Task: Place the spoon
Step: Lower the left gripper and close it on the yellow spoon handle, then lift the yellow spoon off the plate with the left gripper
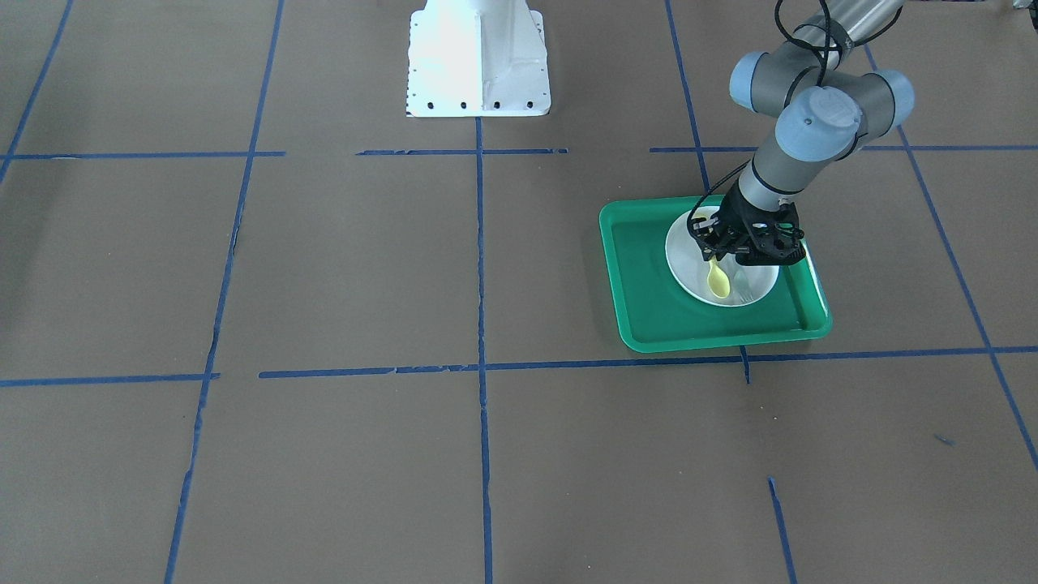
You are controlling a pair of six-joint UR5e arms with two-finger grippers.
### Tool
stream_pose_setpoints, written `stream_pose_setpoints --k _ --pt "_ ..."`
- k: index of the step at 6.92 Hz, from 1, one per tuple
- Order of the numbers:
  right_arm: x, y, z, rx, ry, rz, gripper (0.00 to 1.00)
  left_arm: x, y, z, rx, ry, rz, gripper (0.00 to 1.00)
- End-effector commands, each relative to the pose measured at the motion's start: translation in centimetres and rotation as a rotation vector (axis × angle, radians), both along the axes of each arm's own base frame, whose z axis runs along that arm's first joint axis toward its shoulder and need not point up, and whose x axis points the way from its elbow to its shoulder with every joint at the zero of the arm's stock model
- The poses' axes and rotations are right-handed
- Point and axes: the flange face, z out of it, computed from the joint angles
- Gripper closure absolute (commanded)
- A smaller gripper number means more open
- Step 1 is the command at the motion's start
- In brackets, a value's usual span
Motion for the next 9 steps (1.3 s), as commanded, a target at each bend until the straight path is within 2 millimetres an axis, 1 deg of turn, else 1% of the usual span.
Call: stream_pose_setpoints --k 1,2,3,4,5,6,7,8,9 --pt "0.0 0.0 0.0 0.0 0.0 0.0 0.0 -1.5 0.4 -2.4 0.021 0.028 -0.007 1.0" --pt "0.0 0.0 0.0 0.001 0.0 0.0 0.0 -3.3 0.4 -3.7 0.034 0.014 -0.006 1.0" --pt "0.0 0.0 0.0 0.001 0.0 -0.001 0.0 -5.1 -0.1 -5.3 0.046 -0.018 0.001 1.0" --pt "0.0 0.0 0.0 0.0 0.0 0.0 0.0 -6.5 -0.6 -6.5 0.05 -0.028 -0.012 1.0" --pt "0.0 0.0 0.0 0.002 0.0 -0.001 0.0 -6.5 -0.7 -7.2 0.055 -0.02 -0.014 1.0" --pt "0.0 0.0 0.0 0.0 0.0 0.0 0.0 -5.4 -1.2 -8.4 0.053 -0.009 -0.016 1.0" --pt "0.0 0.0 0.0 0.001 0.0 -0.001 0.0 -4.0 -2.4 -9.9 0.025 0.002 -0.042 1.0" --pt "0.0 0.0 0.0 0.0 0.0 0.0 0.0 -1.6 -3.6 -11.4 -0.013 0.015 -0.069 1.0" --pt "0.0 0.0 0.0 0.001 0.0 -0.001 0.0 0.5 -2.6 -12.2 -0.035 0.024 -0.056 1.0"
